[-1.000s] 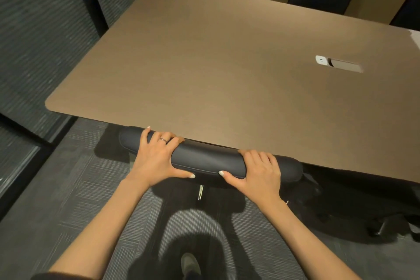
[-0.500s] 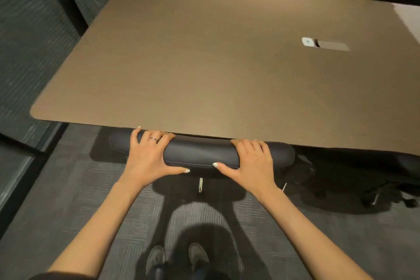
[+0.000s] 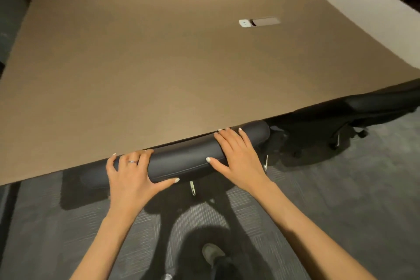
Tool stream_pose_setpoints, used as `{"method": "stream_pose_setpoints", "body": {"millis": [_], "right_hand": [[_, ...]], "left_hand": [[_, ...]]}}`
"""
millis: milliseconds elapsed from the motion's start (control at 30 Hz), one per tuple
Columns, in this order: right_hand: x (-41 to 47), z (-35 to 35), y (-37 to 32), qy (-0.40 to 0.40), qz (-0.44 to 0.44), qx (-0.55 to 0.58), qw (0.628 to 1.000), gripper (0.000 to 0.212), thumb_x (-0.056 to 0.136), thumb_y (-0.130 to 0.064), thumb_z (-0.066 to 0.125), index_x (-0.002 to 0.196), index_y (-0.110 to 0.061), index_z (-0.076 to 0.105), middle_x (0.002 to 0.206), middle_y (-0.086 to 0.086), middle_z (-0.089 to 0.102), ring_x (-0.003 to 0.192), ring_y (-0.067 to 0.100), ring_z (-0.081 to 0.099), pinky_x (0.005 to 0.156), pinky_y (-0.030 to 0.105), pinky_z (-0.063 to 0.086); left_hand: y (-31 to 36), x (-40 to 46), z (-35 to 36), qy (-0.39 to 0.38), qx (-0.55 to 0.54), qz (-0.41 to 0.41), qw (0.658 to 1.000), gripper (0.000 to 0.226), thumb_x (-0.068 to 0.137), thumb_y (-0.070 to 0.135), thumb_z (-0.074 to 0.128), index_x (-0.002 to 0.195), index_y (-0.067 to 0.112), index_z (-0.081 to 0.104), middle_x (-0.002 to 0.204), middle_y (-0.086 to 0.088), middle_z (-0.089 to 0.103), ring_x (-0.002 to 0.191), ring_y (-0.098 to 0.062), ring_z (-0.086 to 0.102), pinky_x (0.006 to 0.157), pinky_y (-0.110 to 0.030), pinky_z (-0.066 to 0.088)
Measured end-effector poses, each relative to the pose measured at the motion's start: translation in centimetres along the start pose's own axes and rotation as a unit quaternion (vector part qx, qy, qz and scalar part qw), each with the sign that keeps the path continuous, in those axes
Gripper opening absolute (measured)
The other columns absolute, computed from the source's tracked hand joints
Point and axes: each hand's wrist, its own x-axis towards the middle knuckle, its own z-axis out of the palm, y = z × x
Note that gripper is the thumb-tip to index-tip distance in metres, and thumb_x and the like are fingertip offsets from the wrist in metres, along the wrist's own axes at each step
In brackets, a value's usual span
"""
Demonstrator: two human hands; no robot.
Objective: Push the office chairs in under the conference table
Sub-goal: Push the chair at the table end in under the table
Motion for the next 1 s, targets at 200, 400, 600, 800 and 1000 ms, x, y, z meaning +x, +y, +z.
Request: {"method": "stream_pose_setpoints", "body": {"millis": [200, 400, 600, 800, 1000], "right_hand": [[0.3, 0.1, -2.4, 0.004, 0.087, -0.01, 0.996, 0.068, 0.092, -0.055, 0.026, 0.133, -0.005, 0.047, 0.139, 0.013, 0.048, 0.134, 0.027, 0.034, 0.114, 0.042, 0.007], [-0.1, 0.3, -4.4, -0.025, 0.14, -0.027, 0.989, 0.08, 0.087, -0.059, 0.004, 0.145, -0.007, 0.025, 0.153, 0.01, 0.026, 0.143, 0.024, 0.009, 0.114, 0.039, -0.003], [-0.3, 0.3, -7.2, -0.072, 0.181, -0.043, 0.98, 0.073, 0.094, -0.058, 0.018, 0.148, -0.009, 0.014, 0.157, 0.009, 0.012, 0.143, 0.028, -0.003, 0.114, 0.046, -0.003], [-0.4, 0.8, -11.0, -0.089, 0.176, -0.044, 0.979, 0.071, 0.095, -0.055, 0.024, 0.148, -0.01, 0.01, 0.158, 0.007, 0.009, 0.143, 0.029, -0.006, 0.115, 0.05, 0.001], [-1.9, 0.4, -12.4, -0.116, 0.181, -0.031, 0.976, 0.068, 0.098, -0.047, 0.029, 0.149, -0.013, 0.001, 0.159, 0.004, -0.001, 0.143, 0.025, -0.01, 0.116, 0.047, 0.007]], "left_hand": [[-0.8, 0.4, -0.1, -0.019, -0.004, 0.035, 0.999, 0.091, 0.062, 0.083, 0.041, 0.107, 0.007, 0.062, 0.094, -0.014, 0.064, 0.086, -0.034, 0.057, 0.089, -0.051, 0.036], [-0.8, 0.4, -0.3, -0.02, -0.005, 0.051, 0.998, 0.087, 0.063, 0.08, 0.042, 0.105, 0.006, 0.061, 0.094, -0.016, 0.063, 0.085, -0.035, 0.056, 0.085, -0.05, 0.037], [-1.4, 0.3, -0.4, -0.029, -0.014, 0.083, 0.996, 0.082, 0.065, 0.074, 0.046, 0.109, 0.006, 0.058, 0.093, -0.016, 0.063, 0.086, -0.035, 0.057, 0.082, -0.049, 0.038], [-2.8, 0.4, -0.4, -0.04, -0.033, 0.14, 0.989, 0.076, 0.063, 0.051, 0.078, 0.119, 0.006, 0.054, 0.1, -0.018, 0.063, 0.091, -0.037, 0.058, 0.08, -0.051, 0.04], [-2.7, 0.2, -0.5, -0.039, -0.037, 0.155, 0.986, 0.076, 0.06, 0.038, 0.084, 0.118, 0.0, 0.053, 0.099, -0.024, 0.062, 0.088, -0.042, 0.057, 0.078, -0.053, 0.04]]}}
